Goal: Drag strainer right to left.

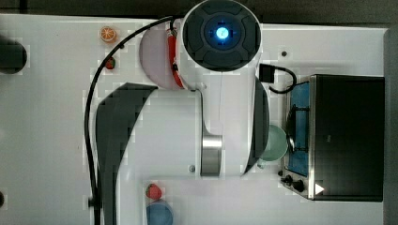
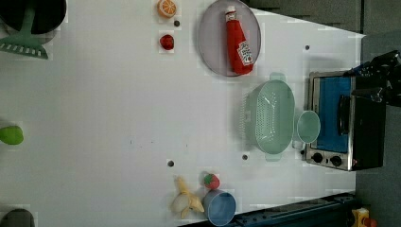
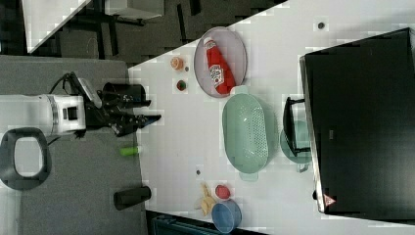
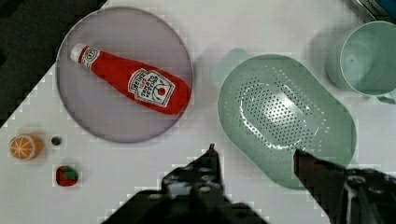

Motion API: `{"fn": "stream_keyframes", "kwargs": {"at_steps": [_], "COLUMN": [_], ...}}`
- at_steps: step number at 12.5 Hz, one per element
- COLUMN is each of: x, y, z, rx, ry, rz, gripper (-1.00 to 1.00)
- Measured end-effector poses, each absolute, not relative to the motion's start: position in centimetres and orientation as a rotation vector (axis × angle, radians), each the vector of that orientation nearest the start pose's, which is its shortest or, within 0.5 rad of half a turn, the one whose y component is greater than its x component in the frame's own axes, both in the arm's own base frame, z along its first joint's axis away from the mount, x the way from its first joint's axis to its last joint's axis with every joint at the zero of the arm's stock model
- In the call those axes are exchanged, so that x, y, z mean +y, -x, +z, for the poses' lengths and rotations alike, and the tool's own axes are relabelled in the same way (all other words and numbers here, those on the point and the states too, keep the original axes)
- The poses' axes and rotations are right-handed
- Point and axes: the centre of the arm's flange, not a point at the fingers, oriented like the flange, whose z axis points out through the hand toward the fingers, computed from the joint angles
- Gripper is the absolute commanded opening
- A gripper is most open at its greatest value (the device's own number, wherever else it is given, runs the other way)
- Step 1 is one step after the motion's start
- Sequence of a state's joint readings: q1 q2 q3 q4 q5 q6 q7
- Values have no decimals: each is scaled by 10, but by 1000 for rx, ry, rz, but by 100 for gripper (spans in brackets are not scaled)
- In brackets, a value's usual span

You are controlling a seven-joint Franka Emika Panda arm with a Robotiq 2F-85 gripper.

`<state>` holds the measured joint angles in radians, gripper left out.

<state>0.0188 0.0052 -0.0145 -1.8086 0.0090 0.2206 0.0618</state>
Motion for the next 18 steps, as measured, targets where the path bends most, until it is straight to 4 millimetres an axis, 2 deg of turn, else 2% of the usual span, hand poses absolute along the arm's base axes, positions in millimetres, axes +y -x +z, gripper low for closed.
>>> {"fn": "stream_keyframes", "kwargs": {"at_steps": [1, 2, 3, 4, 5, 6, 7, 8, 9, 10, 12, 14, 16, 17, 18], "x": [-2, -11, -19, -24, -28, -31, -33, -34, -34, -36, -40, -32, -27, -26, -24], "y": [-517, -473, -438, -411, -391, -381, -380, -386, -394, -403, -422, -442, -438, -438, -441], "z": [521, 530, 542, 557, 574, 590, 600, 595, 579, 554, 481, 397, 311, 281, 260], "rx": [1316, 1346, 1369, 1379, 1383, 1389, 1386, 1388, 1391, 1396, 1463, 1555, 1744, 1831, 1890], "ry": [2907, 2947, 2942, 2905, 2867, 2838, 2815, 2782, 2780, 2791, 2770, 2766, 2710, 2683, 2662], "rz": [154, 198, 174, 121, 50, -19, -71, -122, -165, -180, -150, -49, 142, 194, 202], "gripper": [59, 82, 100, 100, 100, 100, 100, 100, 100, 100, 100, 100, 100, 100, 100]}}
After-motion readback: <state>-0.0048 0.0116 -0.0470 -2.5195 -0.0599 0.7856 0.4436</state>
